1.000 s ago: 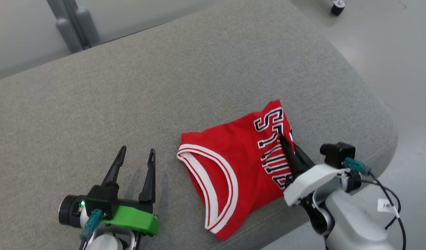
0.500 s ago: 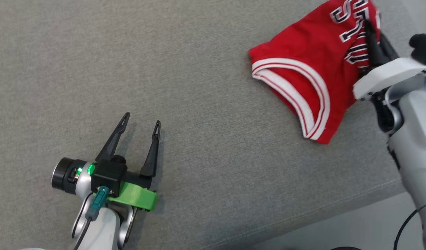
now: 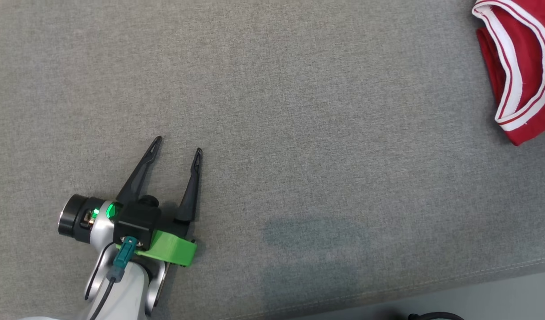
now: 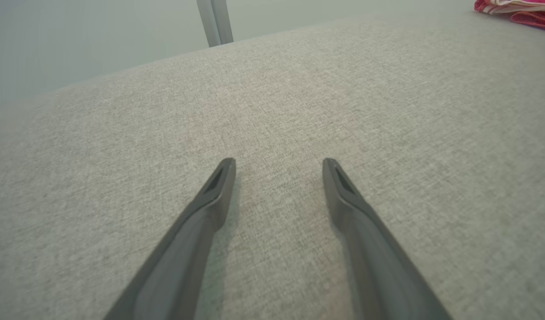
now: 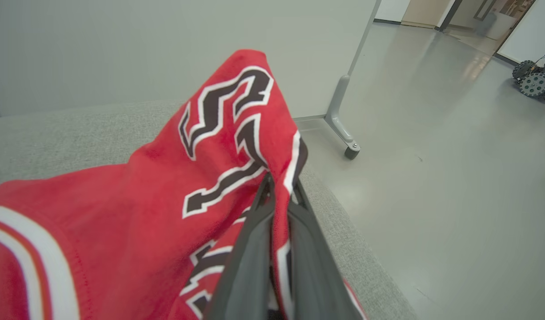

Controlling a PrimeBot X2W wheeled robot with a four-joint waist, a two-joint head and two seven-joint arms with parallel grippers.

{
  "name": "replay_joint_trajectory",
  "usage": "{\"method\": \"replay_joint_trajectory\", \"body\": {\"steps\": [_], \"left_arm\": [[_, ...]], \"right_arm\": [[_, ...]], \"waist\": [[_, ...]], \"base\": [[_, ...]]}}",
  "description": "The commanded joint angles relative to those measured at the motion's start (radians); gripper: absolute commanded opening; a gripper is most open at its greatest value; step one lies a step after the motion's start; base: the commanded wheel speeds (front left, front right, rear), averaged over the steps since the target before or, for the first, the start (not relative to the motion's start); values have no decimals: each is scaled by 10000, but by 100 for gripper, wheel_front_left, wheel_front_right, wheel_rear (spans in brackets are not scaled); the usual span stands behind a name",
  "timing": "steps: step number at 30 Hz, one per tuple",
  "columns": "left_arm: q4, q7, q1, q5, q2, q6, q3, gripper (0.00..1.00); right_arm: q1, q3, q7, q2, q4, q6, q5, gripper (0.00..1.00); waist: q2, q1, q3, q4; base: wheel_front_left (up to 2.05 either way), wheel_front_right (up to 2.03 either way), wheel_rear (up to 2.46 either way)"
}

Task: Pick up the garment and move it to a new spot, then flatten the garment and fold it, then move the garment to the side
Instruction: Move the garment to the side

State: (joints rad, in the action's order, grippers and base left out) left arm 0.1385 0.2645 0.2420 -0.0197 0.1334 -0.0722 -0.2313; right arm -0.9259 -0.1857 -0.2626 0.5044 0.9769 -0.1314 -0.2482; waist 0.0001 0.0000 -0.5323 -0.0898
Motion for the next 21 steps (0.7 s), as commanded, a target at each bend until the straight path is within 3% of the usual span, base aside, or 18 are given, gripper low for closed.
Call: {"method": "replay_joint_trajectory", "body": {"steps": [1,2,3,11,21], "left_arm": [[19,-12,111,14,170,121,35,100],[30,-12,106,6,202,155,33,100],[37,-12,104,2,234,208,46,100],[149,-11,159,151,137,365,-52,100],[607,-11,-445,596,-161,482,209,100]], "right_arm": [[205,-558,-21,55,116,20,381,3],[219,-726,-21,-16,36,18,546,81],[240,-892,-21,-77,-58,18,706,100],[924,-1853,-21,-1032,-1785,18,1699,100],[2700,75,-21,-2196,-3478,18,1056,100]], "waist": [[-1,0,-122,104],[-1,0,-119,91],[-1,0,-112,70],[-1,0,305,-23],[-1,0,1783,-10]], "base": [[0,0,0],[0,0,0],[0,0,0],[0,0,0],[0,0,0]]}}
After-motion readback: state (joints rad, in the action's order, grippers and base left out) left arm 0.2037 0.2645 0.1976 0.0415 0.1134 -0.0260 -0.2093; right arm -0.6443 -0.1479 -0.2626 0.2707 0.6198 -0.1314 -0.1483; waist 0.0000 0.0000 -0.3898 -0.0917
